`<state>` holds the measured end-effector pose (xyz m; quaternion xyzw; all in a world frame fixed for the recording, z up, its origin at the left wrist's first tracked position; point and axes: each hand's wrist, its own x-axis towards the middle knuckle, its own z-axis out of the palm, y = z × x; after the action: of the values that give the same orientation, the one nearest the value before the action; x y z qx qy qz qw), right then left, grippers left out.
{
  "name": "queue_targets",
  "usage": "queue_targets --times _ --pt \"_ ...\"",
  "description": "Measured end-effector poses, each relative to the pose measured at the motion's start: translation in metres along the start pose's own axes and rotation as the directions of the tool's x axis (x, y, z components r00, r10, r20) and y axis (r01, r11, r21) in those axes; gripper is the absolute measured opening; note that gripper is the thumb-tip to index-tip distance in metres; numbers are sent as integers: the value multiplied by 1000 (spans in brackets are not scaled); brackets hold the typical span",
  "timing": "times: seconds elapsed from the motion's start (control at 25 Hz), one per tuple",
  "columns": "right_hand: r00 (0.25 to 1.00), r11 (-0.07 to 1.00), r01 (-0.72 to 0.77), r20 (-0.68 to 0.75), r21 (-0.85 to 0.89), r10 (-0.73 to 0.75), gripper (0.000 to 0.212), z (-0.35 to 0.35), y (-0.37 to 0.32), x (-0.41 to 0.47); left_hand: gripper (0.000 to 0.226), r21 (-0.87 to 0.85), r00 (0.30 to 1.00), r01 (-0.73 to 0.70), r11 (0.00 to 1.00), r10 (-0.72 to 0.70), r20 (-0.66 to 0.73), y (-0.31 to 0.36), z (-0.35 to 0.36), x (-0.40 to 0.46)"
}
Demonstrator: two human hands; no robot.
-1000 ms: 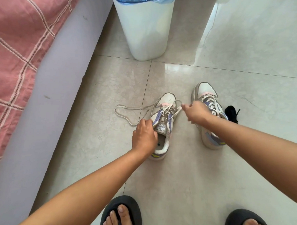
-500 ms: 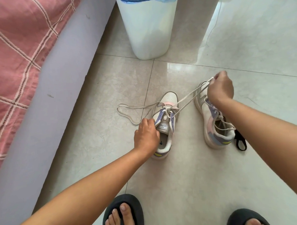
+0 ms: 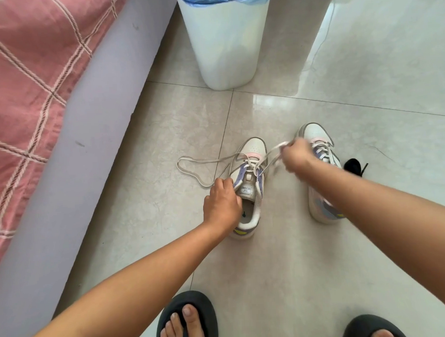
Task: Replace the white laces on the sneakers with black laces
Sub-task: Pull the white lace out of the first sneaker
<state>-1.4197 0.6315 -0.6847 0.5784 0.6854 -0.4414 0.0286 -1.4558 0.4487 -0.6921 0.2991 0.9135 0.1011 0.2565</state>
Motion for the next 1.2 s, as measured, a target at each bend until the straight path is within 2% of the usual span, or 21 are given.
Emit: queue_targets --times 0.08,0.12,0.16,0.24,0.36,0.44,0.52,0.6,0.68,0.8,0.88,1.0,1.08,1.2 --pt "960 998 56 -276 31 -46 16 -30 -13 11 36 0 1000 4 1000 -4 -7 1 0 0" --pt "931 993 101 -358 65 -71 16 -42 -18 12 36 4 1000 6 1000 -6 -10 1 0 -1" --pt "918 987 146 -382 67 -110 15 -49 -19 14 36 7 1000 9 1000 -9 -11 1 1 -1" --pt "941 978 206 -270 -17 -203 15 -48 -17 8 36 -15 1000 27 1000 -27 -11 1 1 -1" --pt "969 960 246 66 -131 -239 40 -19 1 -21 35 -96 996 86 992 -85 7 6 1 -1" --pt "929 944 299 271 -143 -253 49 0 16 -44 34 -147 992 122 982 -118 39 9 2 -3" --pt "873 908 374 403 -191 -275 49 12 27 -58 34 -180 989 136 974 -122 86 11 1 -6" --pt "848 830 464 428 -311 -314 48 17 31 -60 38 -139 991 101 985 -88 97 14 -4 -5" --pt "853 757 499 391 -422 -345 46 21 28 -58 41 -59 999 29 998 -26 48 19 -8 5" --pt "834 675 547 392 -496 -388 35 22 22 -54 41 -1 1000 -14 1000 14 20 19 -18 20" --pt "832 678 548 399 -490 -385 30 9 26 -46 42 -72 998 64 995 -64 12 5 -28 26" --pt "836 759 515 428 -398 -343 28 -17 44 -39 45 -165 989 148 975 -141 53 -18 -36 19" --pt "825 795 510 449 -329 -343 27 -22 52 -41 43 -163 991 122 979 -110 77 -21 -35 16" --pt "807 788 537 455 -299 -377 24 -12 53 -45 33 -194 991 30 980 -4 133 -18 -28 15"
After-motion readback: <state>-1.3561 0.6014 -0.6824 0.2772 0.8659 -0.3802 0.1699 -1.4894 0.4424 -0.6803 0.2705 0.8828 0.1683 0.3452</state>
